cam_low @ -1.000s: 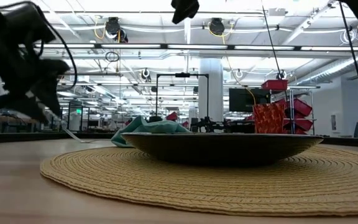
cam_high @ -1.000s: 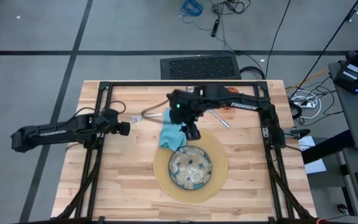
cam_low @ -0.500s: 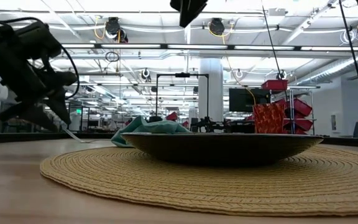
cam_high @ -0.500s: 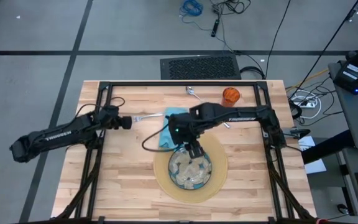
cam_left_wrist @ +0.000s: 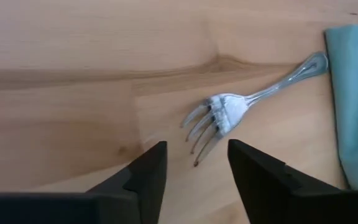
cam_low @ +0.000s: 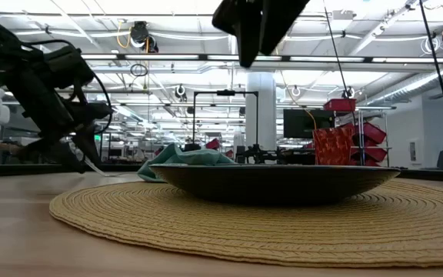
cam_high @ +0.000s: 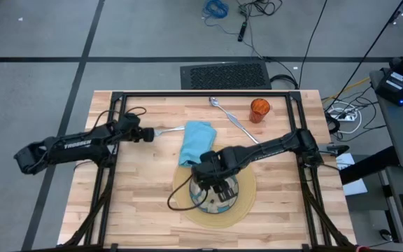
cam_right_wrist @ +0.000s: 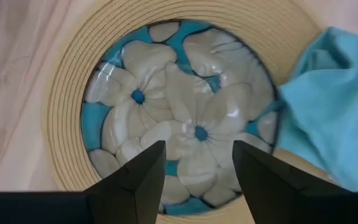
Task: Set table place
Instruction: Move the silver fork to the top center of the table
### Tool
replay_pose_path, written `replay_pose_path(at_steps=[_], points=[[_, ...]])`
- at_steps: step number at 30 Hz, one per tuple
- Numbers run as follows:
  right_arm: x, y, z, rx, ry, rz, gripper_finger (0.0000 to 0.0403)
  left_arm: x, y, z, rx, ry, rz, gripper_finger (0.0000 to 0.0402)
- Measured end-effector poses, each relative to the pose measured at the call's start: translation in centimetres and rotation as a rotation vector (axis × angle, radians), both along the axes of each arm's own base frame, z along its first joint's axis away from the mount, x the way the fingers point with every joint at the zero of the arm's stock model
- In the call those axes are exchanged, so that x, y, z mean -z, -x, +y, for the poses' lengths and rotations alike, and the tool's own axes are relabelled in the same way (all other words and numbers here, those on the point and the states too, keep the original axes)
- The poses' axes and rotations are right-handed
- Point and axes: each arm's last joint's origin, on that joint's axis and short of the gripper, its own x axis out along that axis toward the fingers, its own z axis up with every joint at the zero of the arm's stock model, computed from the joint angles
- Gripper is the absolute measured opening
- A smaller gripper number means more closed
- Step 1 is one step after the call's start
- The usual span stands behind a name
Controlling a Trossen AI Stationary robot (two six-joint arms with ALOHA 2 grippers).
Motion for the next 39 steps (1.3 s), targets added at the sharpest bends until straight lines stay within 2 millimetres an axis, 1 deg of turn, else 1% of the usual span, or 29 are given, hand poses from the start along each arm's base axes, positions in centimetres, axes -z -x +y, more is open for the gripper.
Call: replay_pose_path(at_steps=[3, 8, 11, 13, 18, 23, 26, 31, 39], points=[[1.9, 0.1, 0.6, -0.008, 0.012, 0.014, 0.0178, -0.1, -0.7, 0.5, 0.015, -0.025, -0.052, 0.0124], [4.7, 0.3, 0.8, 0.007, 0.021, 0.027, 0.0178, -0.5, -1.5, 1.3, 0.034, -0.078, -0.079, 0.0055], [5.8, 0.4, 0.7, 0.020, 0.020, 0.036, 0.0178, -0.5, -1.7, 1.8, 0.035, -0.090, -0.073, 0.0017], [6.3, 0.4, 0.7, 0.024, 0.018, 0.032, 0.0178, -0.3, -1.8, 2.2, 0.042, -0.090, -0.071, 0.0005], [6.8, 0.2, 0.8, 0.032, 0.007, 0.003, 0.0178, 0.1, -2.3, 3.5, 0.018, -0.138, -0.099, 0.0001], [6.8, -0.1, 0.8, 0.039, -0.002, -0.022, 0.0178, 0.2, -3.4, 5.4, 0.005, -0.170, -0.097, 0.0000], [6.8, -0.1, 0.9, 0.039, -0.005, -0.031, 0.0178, 0.1, -4.7, 6.8, 0.032, -0.183, -0.083, 0.0000], [6.7, -0.4, 0.9, 0.062, -0.020, -0.054, 0.0178, -0.6, -7.7, 9.7, 0.081, -0.235, -0.102, 0.0000], [6.7, -0.4, 1.0, 0.116, -0.034, -0.048, 0.0178, -0.9, -12.0, 13.7, 0.162, -0.266, -0.111, 0.0000]])
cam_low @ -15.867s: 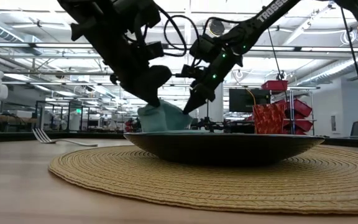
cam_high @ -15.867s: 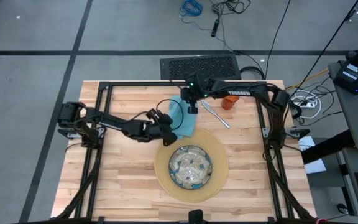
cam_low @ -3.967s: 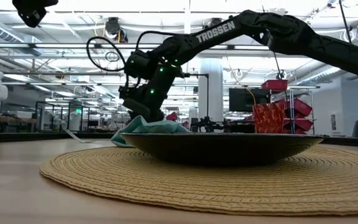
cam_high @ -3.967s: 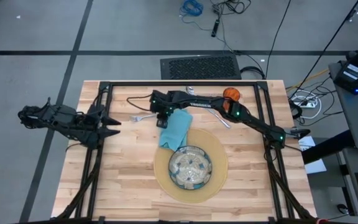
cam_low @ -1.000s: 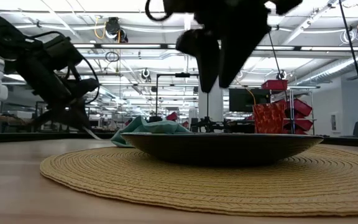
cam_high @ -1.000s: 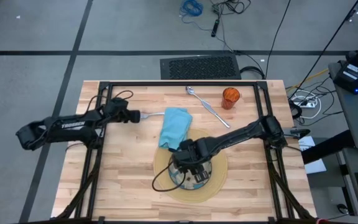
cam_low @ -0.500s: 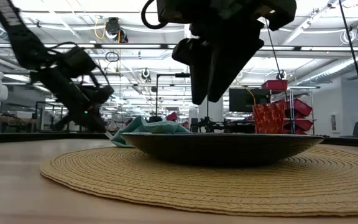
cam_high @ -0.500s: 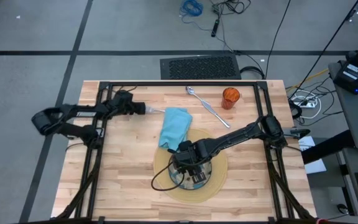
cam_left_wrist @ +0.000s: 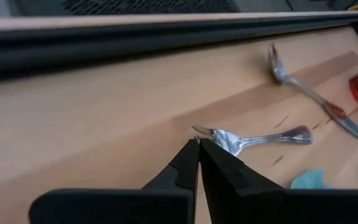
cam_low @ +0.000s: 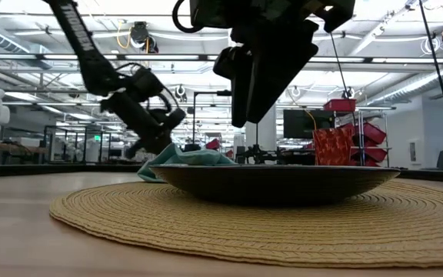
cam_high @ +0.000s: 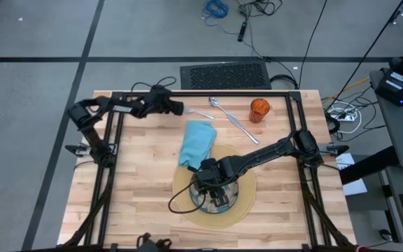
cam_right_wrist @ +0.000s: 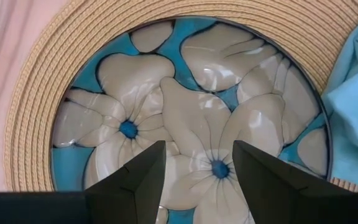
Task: Set table place
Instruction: Move the silver fork to the top center of the table, then put the blue napkin to the left of the brown mat
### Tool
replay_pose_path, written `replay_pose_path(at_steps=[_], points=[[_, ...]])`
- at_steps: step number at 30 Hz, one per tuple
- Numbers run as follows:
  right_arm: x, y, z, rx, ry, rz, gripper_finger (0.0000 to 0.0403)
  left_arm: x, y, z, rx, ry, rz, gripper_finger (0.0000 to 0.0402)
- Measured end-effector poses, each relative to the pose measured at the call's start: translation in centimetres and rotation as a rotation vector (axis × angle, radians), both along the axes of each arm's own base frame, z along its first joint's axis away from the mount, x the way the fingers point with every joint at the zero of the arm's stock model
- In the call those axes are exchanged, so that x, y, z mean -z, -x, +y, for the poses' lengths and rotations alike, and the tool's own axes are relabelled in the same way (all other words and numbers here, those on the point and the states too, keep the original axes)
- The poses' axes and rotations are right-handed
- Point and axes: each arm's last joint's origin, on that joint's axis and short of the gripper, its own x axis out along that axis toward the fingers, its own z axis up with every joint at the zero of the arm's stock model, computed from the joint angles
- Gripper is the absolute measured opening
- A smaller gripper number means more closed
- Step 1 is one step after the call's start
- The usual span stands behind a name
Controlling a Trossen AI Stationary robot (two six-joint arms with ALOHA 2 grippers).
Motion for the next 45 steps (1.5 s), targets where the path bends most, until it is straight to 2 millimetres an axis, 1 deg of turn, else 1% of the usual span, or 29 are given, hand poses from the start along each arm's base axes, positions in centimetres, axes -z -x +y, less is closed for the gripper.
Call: replay_pose_path(at_steps=[3, 7, 10, 15, 20, 23, 27, 30, 33, 35, 37, 40, 45], points=[[0.0, 0.0, 0.0, 0.013, -0.004, 0.001, 0.0178, 0.0, -1.3, 0.9, 0.030, -0.011, -0.005, 0.0000], [0.0, -0.1, 0.0, 0.024, -0.009, -0.007, 0.0178, -0.4, -2.9, 1.5, 0.093, -0.030, -0.023, 0.0000], [-0.1, -0.2, 0.1, 0.030, -0.015, -0.018, 0.0178, -0.6, -3.8, 1.9, 0.107, -0.040, -0.029, 0.0000], [-0.1, -0.2, 0.3, 0.043, -0.022, -0.023, 0.0178, -0.9, -4.6, 2.4, 0.113, -0.052, -0.039, 0.0000], [-0.1, -0.1, 0.9, 0.032, -0.025, -0.029, 0.0178, -0.8, -5.0, 1.9, 0.158, -0.043, -0.010, 0.0006], [-0.1, -0.1, 0.9, 0.034, -0.027, -0.028, 0.0178, -0.7, -5.1, 1.7, 0.166, -0.037, -0.001, 0.0034], [-0.1, -0.1, 0.8, 0.045, -0.028, -0.028, 0.0178, -0.7, -5.0, 1.7, 0.154, -0.023, -0.005, 0.0098], [-0.1, -0.1, 0.9, 0.047, -0.029, -0.027, 0.0178, -0.6, -4.8, 1.4, 0.154, 0.007, 0.024, 0.0150], [-0.1, 0.0, 1.0, 0.041, -0.029, -0.025, 0.0178, -0.9, -4.4, 1.1, 0.161, 0.040, 0.049, 0.0187], [-0.1, 0.1, 1.2, 0.027, -0.025, -0.026, 0.0178, -1.2, -4.3, 0.6, 0.193, 0.081, 0.057, 0.0201], [-0.1, 0.1, 1.5, 0.014, -0.023, -0.026, 0.0178, -1.5, -4.3, 0.0, 0.229, 0.110, 0.060, 0.0207], [-0.1, 0.3, 1.6, 0.007, -0.019, -0.015, 0.0178, -1.9, -4.0, -1.1, 0.279, 0.182, 0.087, 0.0208], [0.0, 0.5, 1.8, 0.004, -0.015, 0.002, 0.0178, -2.2, -3.8, -2.8, 0.330, 0.236, 0.162, 0.0208]])
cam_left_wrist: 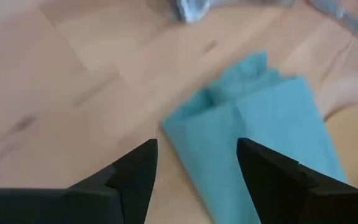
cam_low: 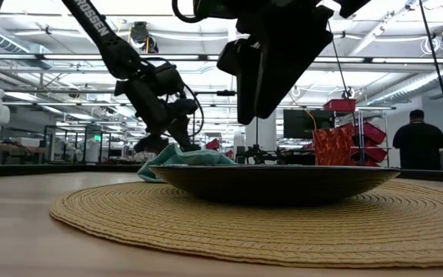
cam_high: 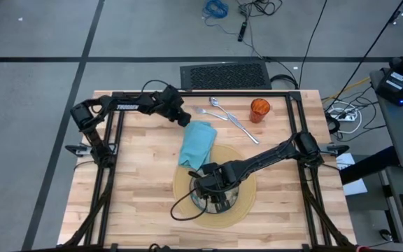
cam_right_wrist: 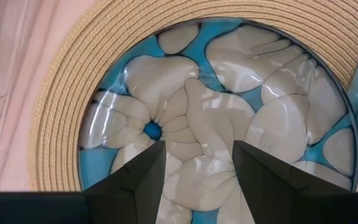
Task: Set table place
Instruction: Put the blue napkin to the left of the brown mat
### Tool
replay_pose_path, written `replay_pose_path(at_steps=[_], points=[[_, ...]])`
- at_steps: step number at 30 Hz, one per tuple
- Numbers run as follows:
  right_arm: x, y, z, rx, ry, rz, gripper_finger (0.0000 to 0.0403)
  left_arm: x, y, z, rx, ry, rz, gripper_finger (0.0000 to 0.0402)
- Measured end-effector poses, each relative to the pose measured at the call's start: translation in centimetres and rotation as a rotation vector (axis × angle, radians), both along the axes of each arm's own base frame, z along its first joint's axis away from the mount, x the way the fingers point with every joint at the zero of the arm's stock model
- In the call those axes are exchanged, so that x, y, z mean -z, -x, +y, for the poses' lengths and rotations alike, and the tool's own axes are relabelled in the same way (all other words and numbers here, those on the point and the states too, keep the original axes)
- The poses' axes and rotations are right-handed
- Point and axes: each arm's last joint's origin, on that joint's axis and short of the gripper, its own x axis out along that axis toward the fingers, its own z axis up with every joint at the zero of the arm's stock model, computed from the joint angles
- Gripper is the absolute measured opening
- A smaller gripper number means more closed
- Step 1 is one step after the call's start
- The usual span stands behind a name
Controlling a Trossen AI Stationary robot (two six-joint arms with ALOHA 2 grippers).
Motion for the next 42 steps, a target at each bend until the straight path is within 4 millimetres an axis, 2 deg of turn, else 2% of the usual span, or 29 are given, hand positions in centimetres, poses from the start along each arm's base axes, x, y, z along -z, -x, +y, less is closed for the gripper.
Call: replay_pose_path(at_steps=[4, 11, 19, 22, 27, 31, 34, 39, 42], points=[[0.0, 0.1, 0.3, -0.003, -0.002, 0.000, 0.0178, 0.3, -0.2, -1.1, 0.033, 0.032, 0.047, 0.0207], [0.0, 0.2, 0.9, -0.006, -0.009, -0.008, 0.0178, 0.1, -1.4, -1.6, 0.059, -0.009, -0.019, 0.0207], [0.0, 0.3, 1.1, -0.007, -0.010, -0.007, 0.0178, 2.9, -1.7, -1.3, 0.056, 0.042, 0.048, 0.0207], [0.0, 0.3, 1.1, -0.006, -0.009, -0.006, 0.0178, 3.4, -2.4, -1.2, 0.061, 0.068, -0.022, 0.0207], [0.0, 0.4, 1.1, -0.007, -0.007, -0.001, 0.0178, 2.7, -3.8, -1.1, 0.098, 0.066, -0.192, 0.0207], [0.0, 0.4, 1.1, -0.011, -0.005, -0.001, 0.0178, 2.7, -3.8, -1.0, 0.116, 0.096, -0.208, 0.0205], [0.0, 0.4, 1.1, -0.011, -0.006, -0.001, 0.0178, 2.6, -3.9, -1.2, 0.144, 0.080, -0.215, 0.0183], [0.0, 0.3, 1.1, -0.007, -0.007, -0.002, 0.0178, 2.6, -4.2, -1.6, 0.190, 0.083, -0.233, 0.0115], [0.0, 0.3, 1.1, -0.005, -0.009, -0.004, 0.0178, 2.5, -4.4, -1.9, 0.218, 0.076, -0.243, 0.0087]])
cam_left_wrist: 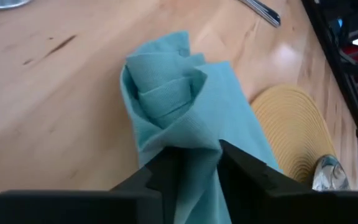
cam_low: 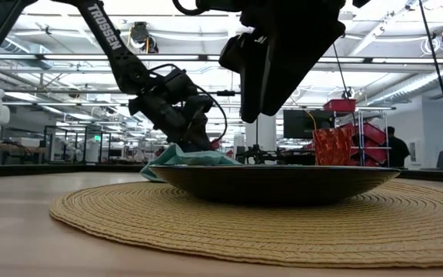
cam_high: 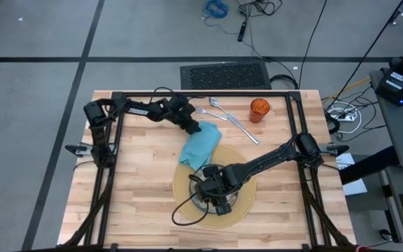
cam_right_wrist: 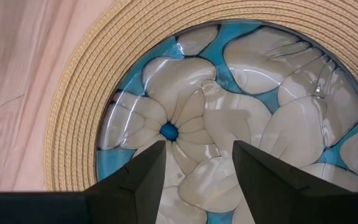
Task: Set table place
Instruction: Put the blue napkin to the left of the brown mat
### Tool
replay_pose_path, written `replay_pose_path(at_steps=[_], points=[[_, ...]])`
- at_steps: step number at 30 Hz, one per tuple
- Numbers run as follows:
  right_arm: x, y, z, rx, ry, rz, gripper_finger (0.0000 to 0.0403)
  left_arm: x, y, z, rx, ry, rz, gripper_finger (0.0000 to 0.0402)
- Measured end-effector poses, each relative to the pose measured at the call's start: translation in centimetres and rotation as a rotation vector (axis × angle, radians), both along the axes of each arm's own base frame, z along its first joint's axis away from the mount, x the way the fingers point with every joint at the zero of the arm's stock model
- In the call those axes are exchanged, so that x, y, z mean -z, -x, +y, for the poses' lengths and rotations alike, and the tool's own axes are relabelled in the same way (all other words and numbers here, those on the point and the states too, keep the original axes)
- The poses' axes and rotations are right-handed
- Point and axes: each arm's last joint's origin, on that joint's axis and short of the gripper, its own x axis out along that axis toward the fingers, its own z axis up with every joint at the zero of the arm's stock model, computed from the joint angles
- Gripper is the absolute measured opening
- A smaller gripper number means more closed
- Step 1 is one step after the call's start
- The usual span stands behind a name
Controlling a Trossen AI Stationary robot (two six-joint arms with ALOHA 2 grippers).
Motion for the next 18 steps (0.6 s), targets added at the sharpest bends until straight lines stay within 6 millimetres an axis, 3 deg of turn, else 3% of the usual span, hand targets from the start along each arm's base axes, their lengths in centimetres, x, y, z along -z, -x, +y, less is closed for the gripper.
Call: replay_pose_path(at_steps=[8, 14, 18], points=[[0.0, 0.0, 0.0, 0.002, -0.001, -0.001, 0.0178, 0.0, 0.0, -0.2, 0.047, -0.064, -0.005, 0.0008], [0.0, 0.0, 0.0, 0.002, 0.000, -0.002, 0.0178, -1.6, 0.0, -1.1, 0.103, -0.125, -0.022, 0.0000], [0.0, 0.0, 0.0, 0.005, 0.007, -0.005, 0.0178, -4.0, 0.5, -1.6, 0.117, -0.183, -0.069, 0.0000]])
